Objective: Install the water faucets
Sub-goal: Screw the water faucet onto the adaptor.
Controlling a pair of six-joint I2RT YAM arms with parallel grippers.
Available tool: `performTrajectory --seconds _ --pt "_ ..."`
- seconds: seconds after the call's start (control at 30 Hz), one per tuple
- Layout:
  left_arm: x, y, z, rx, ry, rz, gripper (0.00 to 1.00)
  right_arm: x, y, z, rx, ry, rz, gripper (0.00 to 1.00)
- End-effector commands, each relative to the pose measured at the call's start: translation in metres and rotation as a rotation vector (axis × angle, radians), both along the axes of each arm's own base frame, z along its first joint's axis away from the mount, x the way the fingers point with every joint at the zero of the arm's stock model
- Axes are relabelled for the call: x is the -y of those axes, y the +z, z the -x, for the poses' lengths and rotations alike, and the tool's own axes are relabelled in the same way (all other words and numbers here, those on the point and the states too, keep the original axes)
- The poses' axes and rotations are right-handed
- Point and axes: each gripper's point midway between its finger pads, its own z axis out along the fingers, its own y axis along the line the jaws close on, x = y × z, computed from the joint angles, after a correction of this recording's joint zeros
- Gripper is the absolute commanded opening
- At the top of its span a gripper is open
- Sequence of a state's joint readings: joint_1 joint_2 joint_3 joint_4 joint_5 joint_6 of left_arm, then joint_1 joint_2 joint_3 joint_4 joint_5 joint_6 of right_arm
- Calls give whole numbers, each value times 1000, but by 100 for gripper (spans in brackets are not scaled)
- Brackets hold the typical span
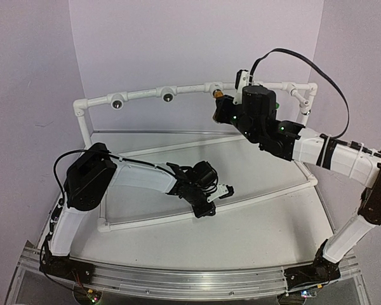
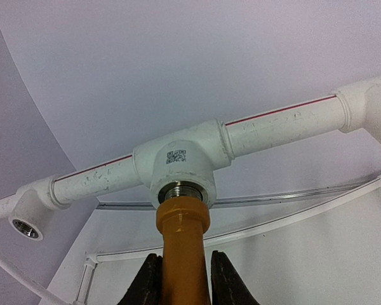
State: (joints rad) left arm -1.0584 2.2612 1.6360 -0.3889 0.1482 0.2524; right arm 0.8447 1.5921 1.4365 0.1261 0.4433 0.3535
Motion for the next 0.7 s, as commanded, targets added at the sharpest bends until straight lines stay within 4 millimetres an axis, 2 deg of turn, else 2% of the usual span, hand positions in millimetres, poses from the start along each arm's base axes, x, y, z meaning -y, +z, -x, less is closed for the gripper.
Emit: performTrajectory --seconds 0.0,0.27,0.67 --pt "-16 -63 52 -127 -81 -145 0 23 81 2 138 -24 -237 0" --pt "-12 -62 58 -139 -96 -136 0 26 82 -3 139 -31 -387 0" --pt "-8 -58 64 -152 -111 -123 0 49 75 -13 113 -57 -753 0"
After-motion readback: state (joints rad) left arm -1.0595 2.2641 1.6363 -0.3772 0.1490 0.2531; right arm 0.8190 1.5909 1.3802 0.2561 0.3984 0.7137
